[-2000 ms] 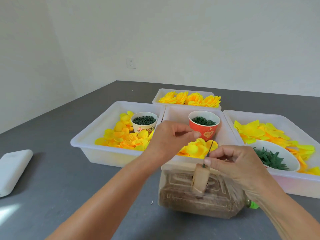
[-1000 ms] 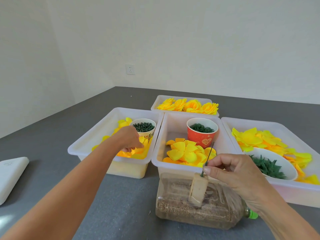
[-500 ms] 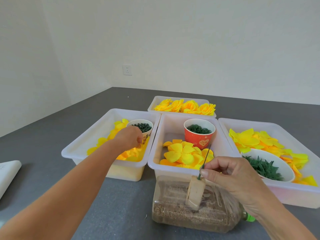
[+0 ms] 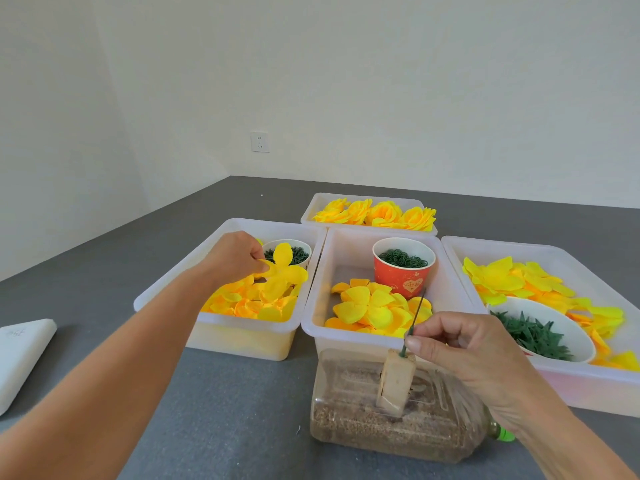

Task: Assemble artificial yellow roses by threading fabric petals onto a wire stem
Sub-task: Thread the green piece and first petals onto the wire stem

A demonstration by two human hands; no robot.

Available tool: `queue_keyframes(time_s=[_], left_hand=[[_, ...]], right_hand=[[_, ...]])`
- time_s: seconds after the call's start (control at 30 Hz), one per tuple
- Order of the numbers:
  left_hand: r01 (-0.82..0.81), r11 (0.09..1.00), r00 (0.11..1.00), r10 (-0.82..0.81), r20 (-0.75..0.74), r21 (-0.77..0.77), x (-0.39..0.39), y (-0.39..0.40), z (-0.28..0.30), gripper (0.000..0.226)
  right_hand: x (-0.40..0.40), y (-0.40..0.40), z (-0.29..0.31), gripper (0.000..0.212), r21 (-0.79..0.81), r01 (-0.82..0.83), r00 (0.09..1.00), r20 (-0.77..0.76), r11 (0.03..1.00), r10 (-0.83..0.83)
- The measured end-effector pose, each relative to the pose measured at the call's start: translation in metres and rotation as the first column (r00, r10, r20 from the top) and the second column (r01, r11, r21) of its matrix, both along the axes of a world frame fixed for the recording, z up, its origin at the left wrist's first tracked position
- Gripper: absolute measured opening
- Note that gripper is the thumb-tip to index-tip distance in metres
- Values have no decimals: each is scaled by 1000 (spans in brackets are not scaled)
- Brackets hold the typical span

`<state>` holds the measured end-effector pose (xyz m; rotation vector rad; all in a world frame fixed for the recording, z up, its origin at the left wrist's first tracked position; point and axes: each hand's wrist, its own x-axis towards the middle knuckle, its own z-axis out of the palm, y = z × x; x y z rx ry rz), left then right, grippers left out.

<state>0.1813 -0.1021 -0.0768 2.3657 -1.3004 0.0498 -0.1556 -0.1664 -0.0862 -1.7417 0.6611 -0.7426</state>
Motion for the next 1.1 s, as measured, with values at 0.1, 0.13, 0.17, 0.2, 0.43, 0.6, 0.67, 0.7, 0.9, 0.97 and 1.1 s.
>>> queue_keyframes(time_s=[0.1,0.13,0.17,0.2,0.43,0.6,0.67,0.7,0.9,0.97,1.1], left_hand=[[-36,999,999,36,-14,-23,1,0,-5,36],[-44,999,999,44,-14,-23,0,1,-5,38],[-49,999,999,48,-9,-17,-1,1,-6,38],[-50,999,999,50,-8,-11,-2,1,-7,38],[-65,936,945,-53,-324,-345,-15,2,4,43],[-14,868,845,-255,-471,-497,-45,-6,22,26],[20,848,812,-323,-486,-529,-60,-9,27,18],[35,840,797,-351,-492,-541,-68,-10,30,15],[117,790,694,-499,-520,-602,-106,-9,40,6],[126,767,665,-536,-520,-630,-118,-10,43,8],[144,732,635,-585,-505,-666,-141,-15,49,11]], right_hand=[[0,0,0,12,1,0,1000,3,1000,0],[0,-1,-1,12,2,0,1000,3,1000,0],[0,-1,-1,12,4,-1,1000,2,1000,1],[0,-1,-1,12,4,-2,1000,1,1000,2],[0,-2,0,11,-5,-10,1000,-5,1000,10],[-1,-2,5,4,53,-33,999,34,998,31],[-2,-2,7,13,54,-42,998,46,998,39],[-3,-3,8,21,48,-34,998,48,998,31],[-3,-15,17,46,79,104,971,207,991,-118],[-1,-21,27,44,49,159,953,252,986,-166],[9,-26,54,41,-26,135,954,275,990,-123]])
